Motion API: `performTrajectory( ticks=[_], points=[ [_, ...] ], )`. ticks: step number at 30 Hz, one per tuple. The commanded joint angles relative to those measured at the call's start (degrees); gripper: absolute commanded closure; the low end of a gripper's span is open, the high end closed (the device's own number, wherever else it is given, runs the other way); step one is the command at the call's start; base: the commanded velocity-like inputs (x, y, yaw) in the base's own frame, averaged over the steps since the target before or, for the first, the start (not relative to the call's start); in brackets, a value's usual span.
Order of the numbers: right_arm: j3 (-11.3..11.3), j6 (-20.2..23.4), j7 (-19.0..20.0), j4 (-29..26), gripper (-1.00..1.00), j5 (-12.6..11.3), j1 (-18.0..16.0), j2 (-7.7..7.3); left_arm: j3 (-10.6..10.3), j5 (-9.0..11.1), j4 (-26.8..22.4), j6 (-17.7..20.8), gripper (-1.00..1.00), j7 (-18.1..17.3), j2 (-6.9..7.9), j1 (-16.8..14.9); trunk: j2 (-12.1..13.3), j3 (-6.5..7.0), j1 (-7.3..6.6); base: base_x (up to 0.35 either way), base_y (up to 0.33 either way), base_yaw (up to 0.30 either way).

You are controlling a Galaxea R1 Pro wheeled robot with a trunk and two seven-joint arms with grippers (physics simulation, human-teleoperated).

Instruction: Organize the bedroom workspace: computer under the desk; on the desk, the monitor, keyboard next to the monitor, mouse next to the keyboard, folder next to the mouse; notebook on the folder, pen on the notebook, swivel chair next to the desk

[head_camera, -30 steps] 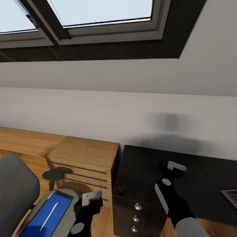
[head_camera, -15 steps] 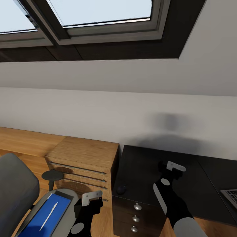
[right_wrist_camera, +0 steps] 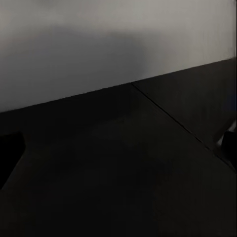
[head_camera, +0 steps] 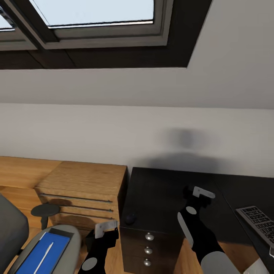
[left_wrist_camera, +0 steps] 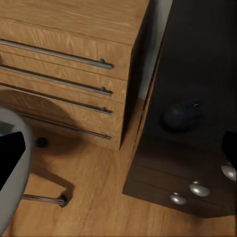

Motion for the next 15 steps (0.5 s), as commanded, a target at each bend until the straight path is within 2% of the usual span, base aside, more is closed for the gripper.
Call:
performTrajectory(
  ticks=[1,7,15],
  points=[
    [0.14,-0.11,-0.25,0.00,-1.00,-0.44,-0.06,-0.03,-0.04,0.43,-0.10,0.15,-1.00,0.41,0.00,-0.02,-0.13,-0.16,0.04,0.000,0.000,-0.256],
    [0.04,-0.11,0.06,0.10,-1.00,-1.75,-0.06,-0.12,-0.04,0.43,-0.10,0.15,-1.00,0.41,0.00,-0.02,-0.13,-0.36,0.04,0.000,0.000,-0.257],
    [-0.16,-0.18,1.11,0.13,-1.00,-6.70,-0.06,-0.62,-0.04,0.43,-0.10,0.15,-1.00,0.41,0.00,-0.02,-0.13,-0.72,0.04,0.000,0.000,-0.257]
  ],
)
